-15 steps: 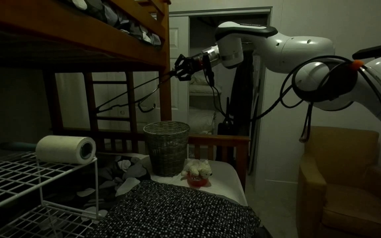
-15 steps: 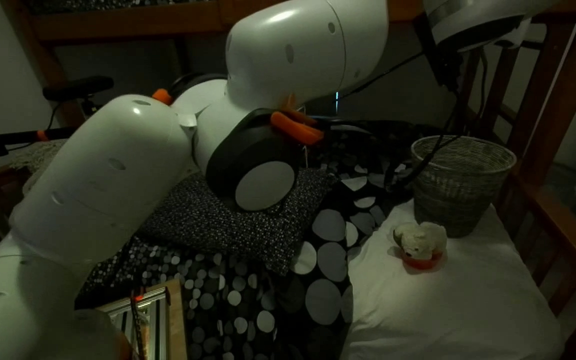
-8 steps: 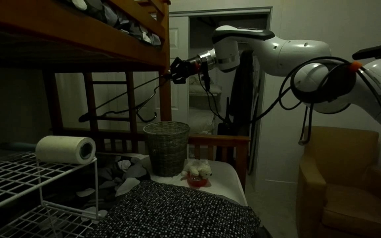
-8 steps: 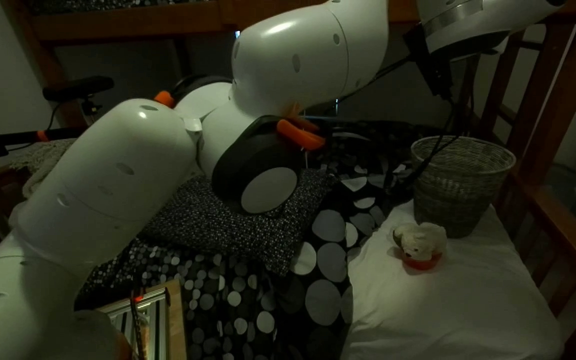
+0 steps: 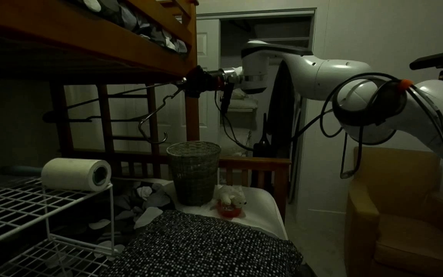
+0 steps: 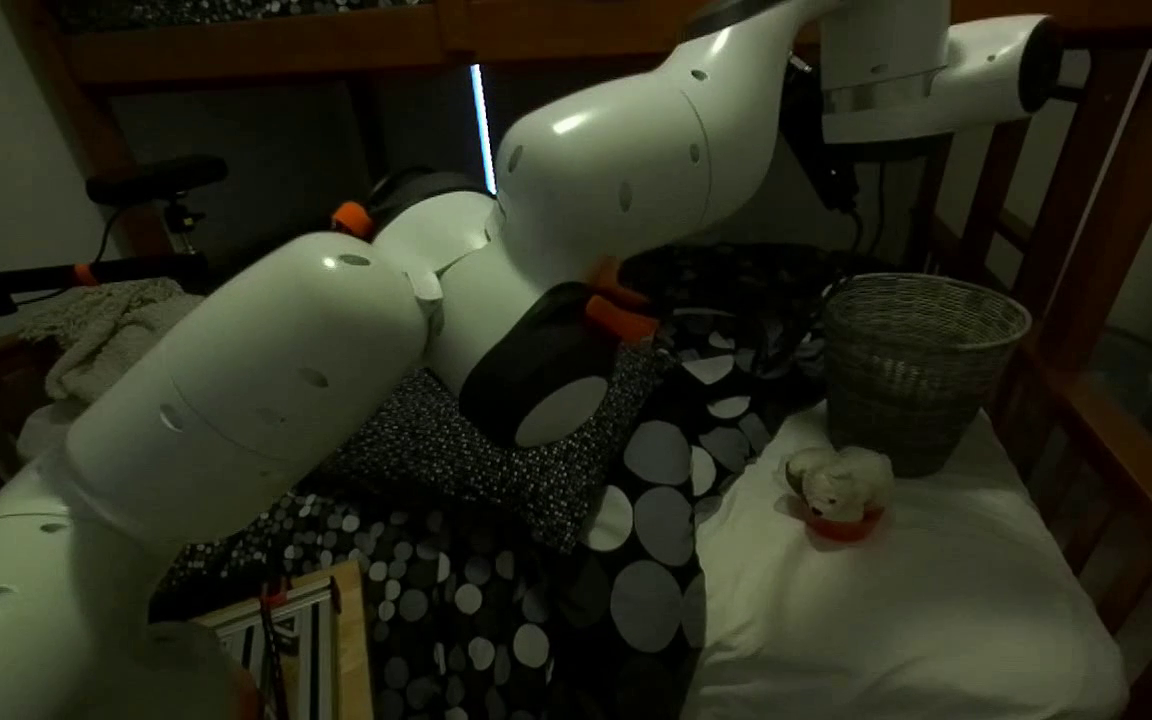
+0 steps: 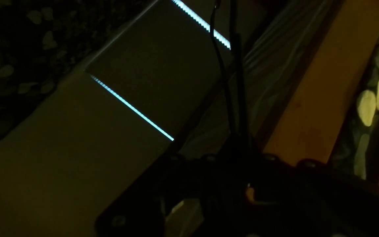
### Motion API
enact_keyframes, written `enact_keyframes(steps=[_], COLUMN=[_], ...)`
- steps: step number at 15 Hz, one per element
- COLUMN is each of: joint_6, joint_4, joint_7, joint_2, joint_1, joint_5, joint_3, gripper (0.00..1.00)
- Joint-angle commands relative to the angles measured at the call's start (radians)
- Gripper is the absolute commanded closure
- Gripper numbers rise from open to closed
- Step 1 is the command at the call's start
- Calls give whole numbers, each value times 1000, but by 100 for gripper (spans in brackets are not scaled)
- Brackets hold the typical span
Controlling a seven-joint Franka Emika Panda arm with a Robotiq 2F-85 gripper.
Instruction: Remove the black hanger from the basket and put it on the top wire mesh rack of the white shoe rack
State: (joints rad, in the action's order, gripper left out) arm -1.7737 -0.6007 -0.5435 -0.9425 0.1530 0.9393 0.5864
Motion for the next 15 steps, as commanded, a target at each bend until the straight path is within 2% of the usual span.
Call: enact_keyframes(steps=[1,8,11,13,14,15], joint_6=[107,324,401,397,402,356], joint_4=[82,119,122,119,187,195], joint_7=[-25,53,143,240,315,371], joint_2=[-106,-206,-236,-248,-272,-266], joint_1=[-56,-130,-148,-153,-197,-209], joint_5=[28,59,76,96,142,144], joint_3=[65,180,216,233,183,160], gripper=[98,98,98,98,98,98])
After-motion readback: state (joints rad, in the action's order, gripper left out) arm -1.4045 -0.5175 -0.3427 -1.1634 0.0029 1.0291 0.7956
